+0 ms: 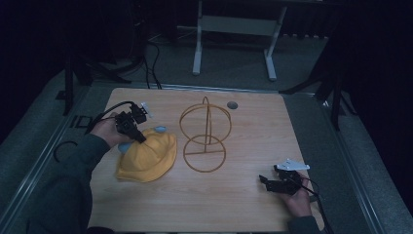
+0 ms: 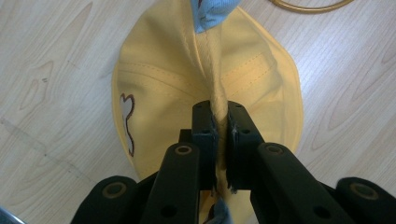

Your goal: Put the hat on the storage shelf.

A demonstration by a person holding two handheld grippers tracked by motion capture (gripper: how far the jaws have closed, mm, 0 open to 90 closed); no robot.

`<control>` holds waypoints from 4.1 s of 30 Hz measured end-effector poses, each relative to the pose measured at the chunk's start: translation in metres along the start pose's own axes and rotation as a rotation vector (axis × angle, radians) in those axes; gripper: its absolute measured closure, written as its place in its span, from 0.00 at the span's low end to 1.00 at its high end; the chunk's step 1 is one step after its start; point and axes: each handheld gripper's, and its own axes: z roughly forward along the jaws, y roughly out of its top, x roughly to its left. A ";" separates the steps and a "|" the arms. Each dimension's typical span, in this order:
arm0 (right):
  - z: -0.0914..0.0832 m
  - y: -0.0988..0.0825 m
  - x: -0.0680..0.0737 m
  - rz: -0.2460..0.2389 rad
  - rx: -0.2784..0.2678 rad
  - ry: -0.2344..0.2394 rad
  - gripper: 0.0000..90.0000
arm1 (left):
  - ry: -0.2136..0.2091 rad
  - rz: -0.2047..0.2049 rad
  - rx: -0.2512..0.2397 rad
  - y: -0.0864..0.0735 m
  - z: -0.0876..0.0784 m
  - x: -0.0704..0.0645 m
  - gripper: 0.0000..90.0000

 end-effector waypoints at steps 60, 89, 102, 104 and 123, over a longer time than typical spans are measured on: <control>0.000 0.000 0.000 0.000 0.000 0.000 0.25 | 0.002 -0.022 -0.196 -0.025 -0.064 0.011 0.93; 0.000 0.000 0.000 -0.001 -0.001 0.000 0.24 | -0.025 -0.019 -0.296 -0.029 -0.086 0.012 0.93; 0.000 0.000 0.000 0.000 -0.001 -0.001 0.24 | -0.016 -0.016 -0.316 -0.031 -0.096 0.012 0.93; 0.000 0.000 0.000 0.000 -0.001 -0.001 0.25 | -0.012 -0.014 -0.317 -0.031 -0.097 0.012 0.93; 0.000 0.000 0.000 0.000 -0.001 0.000 0.24 | 0.014 0.002 -0.349 -0.028 -0.113 0.010 0.93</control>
